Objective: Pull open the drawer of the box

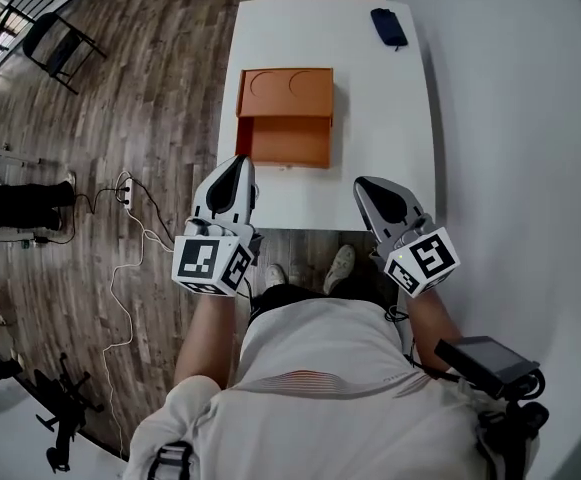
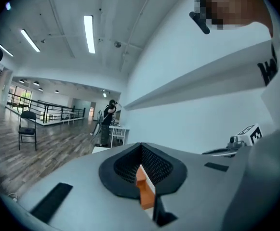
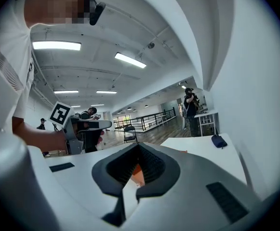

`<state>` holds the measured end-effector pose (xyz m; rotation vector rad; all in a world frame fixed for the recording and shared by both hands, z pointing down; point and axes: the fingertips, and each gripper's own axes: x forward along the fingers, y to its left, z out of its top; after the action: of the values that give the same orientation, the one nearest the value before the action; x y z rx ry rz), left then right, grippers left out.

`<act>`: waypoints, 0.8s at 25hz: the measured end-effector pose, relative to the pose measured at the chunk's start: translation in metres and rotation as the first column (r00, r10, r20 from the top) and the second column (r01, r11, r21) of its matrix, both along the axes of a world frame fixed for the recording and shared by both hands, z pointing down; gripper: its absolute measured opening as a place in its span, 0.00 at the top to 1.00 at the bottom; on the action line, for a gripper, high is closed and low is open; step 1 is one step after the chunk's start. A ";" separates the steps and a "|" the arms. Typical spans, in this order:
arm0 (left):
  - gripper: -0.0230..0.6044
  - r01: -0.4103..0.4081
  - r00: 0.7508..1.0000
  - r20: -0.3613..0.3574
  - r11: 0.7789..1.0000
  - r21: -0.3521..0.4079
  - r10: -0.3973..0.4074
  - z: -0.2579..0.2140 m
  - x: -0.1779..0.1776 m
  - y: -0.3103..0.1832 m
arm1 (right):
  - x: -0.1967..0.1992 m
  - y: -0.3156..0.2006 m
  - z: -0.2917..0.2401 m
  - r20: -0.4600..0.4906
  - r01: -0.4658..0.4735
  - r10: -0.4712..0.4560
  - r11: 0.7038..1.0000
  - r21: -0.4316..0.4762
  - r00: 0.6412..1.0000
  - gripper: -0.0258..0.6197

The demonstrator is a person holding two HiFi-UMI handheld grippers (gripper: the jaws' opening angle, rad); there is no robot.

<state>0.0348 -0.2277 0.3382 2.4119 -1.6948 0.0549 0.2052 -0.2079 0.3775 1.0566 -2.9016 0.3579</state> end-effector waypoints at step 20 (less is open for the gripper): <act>0.95 -0.161 0.986 -0.030 0.983 0.090 0.164 -0.075 -0.120 0.089 | -0.085 0.086 -0.133 -0.027 -0.271 0.287 0.928 0.257 0.957 0.96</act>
<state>-0.0847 -0.1390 0.2627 2.5935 -1.5116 -0.0411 0.1199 -0.1218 0.2445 1.4956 -2.7926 -0.0433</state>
